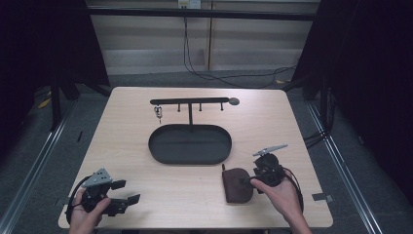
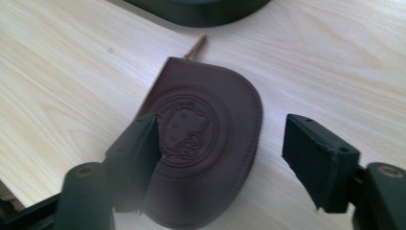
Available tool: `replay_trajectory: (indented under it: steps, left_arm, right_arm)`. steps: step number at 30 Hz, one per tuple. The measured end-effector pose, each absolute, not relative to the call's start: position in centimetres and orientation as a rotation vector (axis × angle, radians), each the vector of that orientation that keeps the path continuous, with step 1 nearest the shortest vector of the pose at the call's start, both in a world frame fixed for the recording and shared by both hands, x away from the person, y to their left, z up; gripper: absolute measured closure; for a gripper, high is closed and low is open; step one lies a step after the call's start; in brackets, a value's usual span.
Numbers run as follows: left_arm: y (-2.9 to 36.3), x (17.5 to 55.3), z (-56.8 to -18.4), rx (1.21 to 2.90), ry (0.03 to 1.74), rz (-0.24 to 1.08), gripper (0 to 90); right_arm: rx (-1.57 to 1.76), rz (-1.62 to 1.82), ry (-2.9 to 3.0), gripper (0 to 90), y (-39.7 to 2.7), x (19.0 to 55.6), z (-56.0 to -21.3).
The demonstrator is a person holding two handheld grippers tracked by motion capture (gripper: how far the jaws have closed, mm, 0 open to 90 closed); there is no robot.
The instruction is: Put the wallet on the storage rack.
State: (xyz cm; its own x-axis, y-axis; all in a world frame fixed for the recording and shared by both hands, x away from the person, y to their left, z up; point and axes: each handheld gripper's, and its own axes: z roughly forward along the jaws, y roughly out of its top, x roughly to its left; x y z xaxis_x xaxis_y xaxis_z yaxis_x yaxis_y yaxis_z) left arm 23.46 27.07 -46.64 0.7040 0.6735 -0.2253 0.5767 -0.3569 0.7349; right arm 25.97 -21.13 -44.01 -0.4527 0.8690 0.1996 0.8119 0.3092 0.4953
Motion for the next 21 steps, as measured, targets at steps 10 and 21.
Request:
replay_trajectory:
  steps: [10, 21]
  left_arm:
    - [27.4, 23.5, -46.6, 2.048, 0.975, 0.144, 18.5]
    - [27.5, 23.4, -46.5, 2.035, 0.966, 0.157, 18.5]
  right_arm:
    - [1.607, 0.609, 2.603, 21.2, -19.4, 28.3, -43.7]
    - [1.641, 0.478, 2.661, 19.6, -18.2, 30.0, -44.5]
